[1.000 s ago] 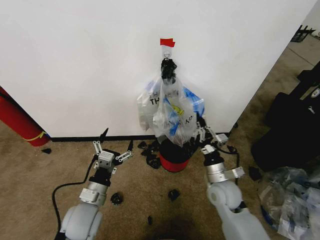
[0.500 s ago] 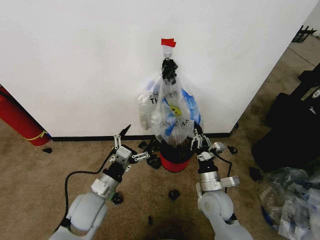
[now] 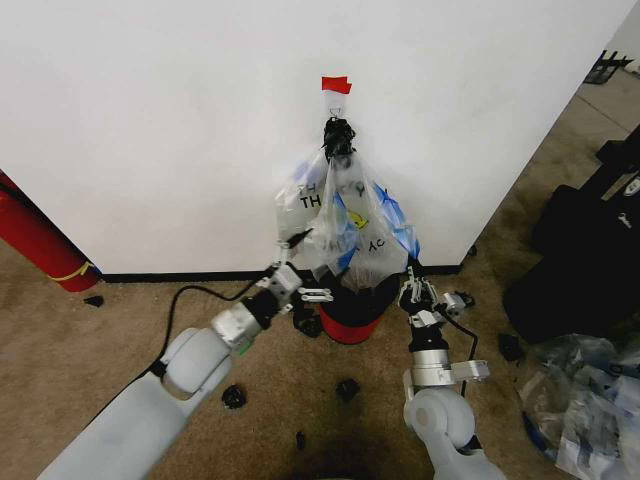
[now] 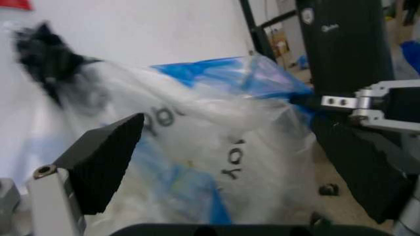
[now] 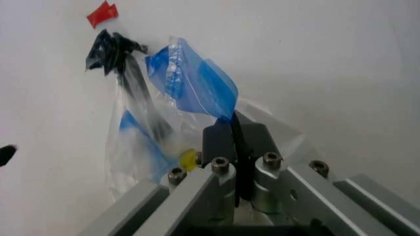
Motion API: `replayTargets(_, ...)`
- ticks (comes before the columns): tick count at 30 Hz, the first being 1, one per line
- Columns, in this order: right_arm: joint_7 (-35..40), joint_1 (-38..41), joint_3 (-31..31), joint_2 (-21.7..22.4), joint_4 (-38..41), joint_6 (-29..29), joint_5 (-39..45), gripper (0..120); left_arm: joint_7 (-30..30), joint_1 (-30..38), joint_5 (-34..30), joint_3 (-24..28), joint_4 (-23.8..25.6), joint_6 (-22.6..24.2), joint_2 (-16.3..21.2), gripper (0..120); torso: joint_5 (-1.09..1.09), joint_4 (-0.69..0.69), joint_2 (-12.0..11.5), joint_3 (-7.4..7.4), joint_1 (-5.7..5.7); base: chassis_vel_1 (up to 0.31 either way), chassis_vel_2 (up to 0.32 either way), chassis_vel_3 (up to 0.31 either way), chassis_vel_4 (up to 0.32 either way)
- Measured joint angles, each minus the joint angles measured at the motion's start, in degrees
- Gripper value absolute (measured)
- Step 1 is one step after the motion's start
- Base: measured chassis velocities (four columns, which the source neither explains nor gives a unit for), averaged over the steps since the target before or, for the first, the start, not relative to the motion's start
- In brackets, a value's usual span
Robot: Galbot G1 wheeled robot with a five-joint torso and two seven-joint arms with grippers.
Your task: Pick up the garbage bag from the wall and place it over the trash bin.
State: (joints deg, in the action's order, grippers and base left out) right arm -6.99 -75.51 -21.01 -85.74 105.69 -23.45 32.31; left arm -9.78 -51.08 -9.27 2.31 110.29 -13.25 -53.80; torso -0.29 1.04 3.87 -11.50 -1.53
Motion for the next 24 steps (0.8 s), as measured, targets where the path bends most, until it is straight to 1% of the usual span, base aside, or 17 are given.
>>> replayTargets(4, -0.7, 0.3, 0.4, -1.1, -1.2, -0.7, -1.8, 0, 0.4, 2.6, 3.7, 2.9, -3.0, 0.1, -0.8, 100, 0.00, -0.02, 0.0, 0.00, 0.00, 0.000, 0.000, 0.000, 0.000)
replayTargets(5, -0.7, 0.3, 0.4, -1.1, -1.2, -0.7, -1.8, 0, 0.4, 2.6, 3.7, 2.9, -3.0, 0.1, -0.8, 100, 0.00, -0.02, 0.0, 0.00, 0.00, 0.000, 0.000, 0.000, 0.000)
replayTargets(8, -1.0, 0.3, 0.5, -1.5, -1.5, -1.0, -2.4, 0, 1.2, 5.1, 7.0, 4.7, -6.6, -0.2, -1.7, 100, 0.00, 0.00, 0.0, 0.00, 0.00, 0.000, 0.000, 0.000, 0.000)
replayTargets(10, -1.2, 0.1, 0.6, -1.8, -1.6, -1.2, -2.8, 0, 1.6, 6.9, 9.1, 5.5, -10.0, -1.0, -2.6, 98, 0.00, 0.00, 0.0, 0.00, 0.00, 0.000, 0.000, 0.000, 0.000)
replayTargets(12, -1.5, 0.0, 0.9, -2.0, -1.7, -1.3, -3.3, 0, 2.0, 7.9, 10.1, 5.9, -12.1, -1.4, -3.1, 98, 0.00, 0.00, 0.0, 0.00, 0.00, 0.000, 0.000, 0.000, 0.000)
replayTargets(14, -1.6, -0.1, 1.0, -2.0, -1.7, -1.4, -3.4, 0, 2.1, 8.1, 10.3, 6.0, -12.5, -1.4, -3.2, 97, 0.00, 0.00, 0.0, 0.00, 0.00, 0.000, 0.000, 0.000, 0.000)
replayTargets(16, -2.0, -0.3, 1.4, -2.3, -2.0, -1.9, -4.4, 0, 2.8, 9.3, 12.2, 6.3, -14.7, -1.5, -4.0, 96, 0.00, -0.01, 0.0, 0.00, 0.00, 0.000, 0.000, 0.000, 0.000)
replayTargets(17, -2.2, -0.3, 1.5, -2.4, -2.1, -2.0, -4.8, 0, 3.2, 9.8, 13.7, 6.3, -15.5, -1.3, -4.4, 95, 0.01, -0.01, 0.0, 0.00, 0.01, 0.000, 0.000, 0.000, 0.000)
replayTargets(18, -2.3, -0.4, 1.6, -2.4, -2.1, -2.1, -5.0, 0, 3.7, 10.1, 15.1, 6.3, -16.1, -1.0, -4.7, 90, 0.00, 0.00, 0.0, 0.00, 0.01, 0.000, 0.000, 0.000, 0.000)
replayTargets(19, -2.3, -0.4, 1.6, -2.4, -2.1, -2.1, -5.0, 0, 3.7, 10.1, 15.1, 6.3, -16.1, -1.0, -4.7, 90, 0.00, 0.00, 0.0, 0.00, 0.01, 0.000, 0.000, 0.000, 0.000)
replayTargets(22, -2.4, -0.7, 1.5, -2.4, -1.7, -2.3, -5.2, 0, 6.2, 10.4, 19.9, 6.1, -17.1, 0.8, -5.4, 81, 0.00, 0.00, 0.0, 0.00, 0.01, 0.000, 0.000, 0.000, 0.000)
replayTargets(23, -2.5, -0.7, 1.4, -2.4, -1.6, -2.4, -5.2, 0, 7.0, 10.2, 21.4, 5.9, -17.1, 1.5, -5.5, 75, 0.00, 0.00, 0.0, 0.00, 0.01, 0.000, 0.000, 0.000, 0.000)
replayTargets(24, -2.5, -0.7, 1.4, -2.3, -1.5, -2.4, -5.2, 0, 7.5, 9.9, 22.3, 5.6, -17.0, 2.0, -5.5, 72, 0.00, 0.00, 0.0, 0.01, 0.01, 0.000, 0.000, 0.000, 0.000)
